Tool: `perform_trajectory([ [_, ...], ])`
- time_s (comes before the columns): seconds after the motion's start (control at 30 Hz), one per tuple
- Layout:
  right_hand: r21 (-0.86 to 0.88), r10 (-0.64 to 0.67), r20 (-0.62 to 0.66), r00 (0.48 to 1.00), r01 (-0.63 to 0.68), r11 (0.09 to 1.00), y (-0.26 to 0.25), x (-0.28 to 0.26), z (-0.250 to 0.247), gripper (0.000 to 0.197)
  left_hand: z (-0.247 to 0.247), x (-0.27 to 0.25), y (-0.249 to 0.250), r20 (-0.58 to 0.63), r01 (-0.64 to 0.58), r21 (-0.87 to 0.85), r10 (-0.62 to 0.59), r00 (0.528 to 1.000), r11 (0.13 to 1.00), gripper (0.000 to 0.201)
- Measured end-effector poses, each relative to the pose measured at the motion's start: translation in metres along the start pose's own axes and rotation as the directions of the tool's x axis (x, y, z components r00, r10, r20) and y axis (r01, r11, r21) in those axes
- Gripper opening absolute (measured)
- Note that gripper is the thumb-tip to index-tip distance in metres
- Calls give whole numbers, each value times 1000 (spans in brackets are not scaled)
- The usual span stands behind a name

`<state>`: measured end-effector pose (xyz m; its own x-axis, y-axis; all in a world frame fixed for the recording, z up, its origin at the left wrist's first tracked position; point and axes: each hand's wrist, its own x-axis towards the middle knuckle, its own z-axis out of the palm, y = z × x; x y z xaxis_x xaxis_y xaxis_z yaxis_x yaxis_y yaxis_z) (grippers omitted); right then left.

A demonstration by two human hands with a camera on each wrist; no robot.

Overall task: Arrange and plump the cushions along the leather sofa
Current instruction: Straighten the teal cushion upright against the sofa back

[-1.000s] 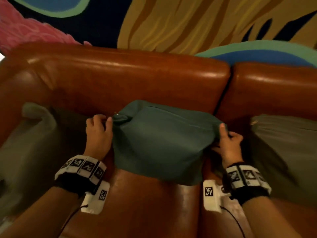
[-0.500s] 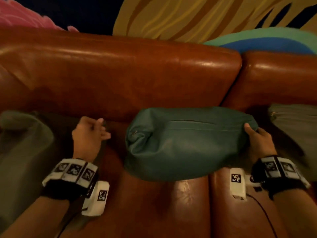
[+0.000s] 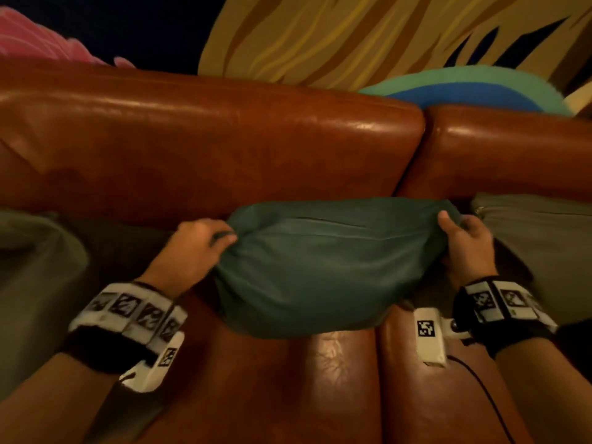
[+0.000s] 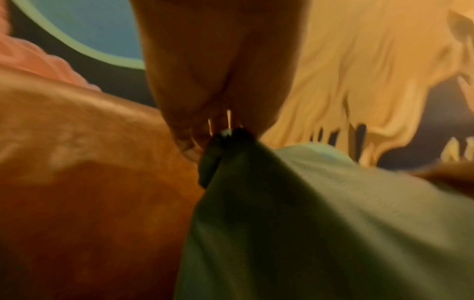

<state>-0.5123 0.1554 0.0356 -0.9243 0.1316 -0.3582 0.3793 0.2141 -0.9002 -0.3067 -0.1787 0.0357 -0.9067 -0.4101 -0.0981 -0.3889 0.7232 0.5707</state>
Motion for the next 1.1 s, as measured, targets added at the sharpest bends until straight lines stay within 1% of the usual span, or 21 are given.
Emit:
perform_trajectory([
  [0.07,36,-76,-22,997,77,996,-6,-3,-10,16,-20,-7,3,-268,45,-89,-68,961,995,17],
  [0.13,46,-80,9,997,80,996,-5,-5,-8,14,-22,-3,0,-346,133,-214,-202,916,968,18],
  [0.2,3,33,79,996,-34,999,1,-2,-1,16,-11,7,-3,-303,210,-337,-317,899,918,25],
  [0.27,21,167,136,977,-171,985,1,2,6,17,2,13,-7,-183,333,-478,-462,868,813,47],
  [0.33,108,217,150,965,-234,966,1,7,6,34,10,16,-7,10,430,-704,-598,801,565,69],
  [0.37,133,214,154,965,-234,963,0,4,5,42,12,15,-5,82,472,-731,-623,778,493,72],
  [0.4,148,199,151,968,-221,964,1,1,1,50,14,13,-3,100,499,-674,-603,792,544,69],
  [0.43,131,173,152,973,-193,972,-2,-9,-3,60,10,8,1,64,500,-549,-563,824,670,61],
  [0.5,86,88,154,984,-102,991,-6,-22,-13,70,3,-1,4,-87,424,-272,-460,883,864,39],
  [0.6,215,46,213,976,-93,972,-16,-34,-20,30,-14,-6,3,-277,287,-227,-344,897,931,29],
  [0.63,210,53,203,978,-96,973,-15,-31,-17,33,-13,-4,-1,-293,289,-273,-365,884,918,34],
  [0.7,102,80,187,979,-101,990,-8,-22,-6,58,-5,1,-4,-182,384,-414,-488,854,825,52],
  [0.73,63,100,179,979,-113,992,-6,-18,1,61,1,5,-3,-57,454,-556,-577,815,696,57],
  [0.8,60,134,155,979,-145,988,-6,-8,12,42,9,9,5,142,544,-694,-650,746,472,60],
  [0.83,60,136,135,981,-145,988,-11,-5,15,30,10,11,8,130,529,-711,-653,746,464,69],
  [0.87,43,120,124,985,-127,991,-16,-5,15,23,6,12,11,70,516,-680,-655,753,521,73],
  [0.93,-21,6,130,992,-3,1000,-19,-9,11,28,-4,11,11,-186,439,-460,-567,802,772,52],
  [1.0,-10,-60,109,992,61,998,-10,-15,-3,41,-5,11,6,-339,344,-376,-474,813,860,34],
  [1.03,41,-70,107,992,66,997,-8,-20,-6,41,-8,8,2,-360,279,-462,-465,809,842,36],
  [1.07,119,-51,102,993,39,992,-9,-22,-7,37,-11,7,-1,-352,212,-615,-505,788,759,41],
  [1.1,225,2,120,993,-29,974,-11,-19,-5,32,-13,8,-1,-278,159,-784,-569,774,600,48],
])
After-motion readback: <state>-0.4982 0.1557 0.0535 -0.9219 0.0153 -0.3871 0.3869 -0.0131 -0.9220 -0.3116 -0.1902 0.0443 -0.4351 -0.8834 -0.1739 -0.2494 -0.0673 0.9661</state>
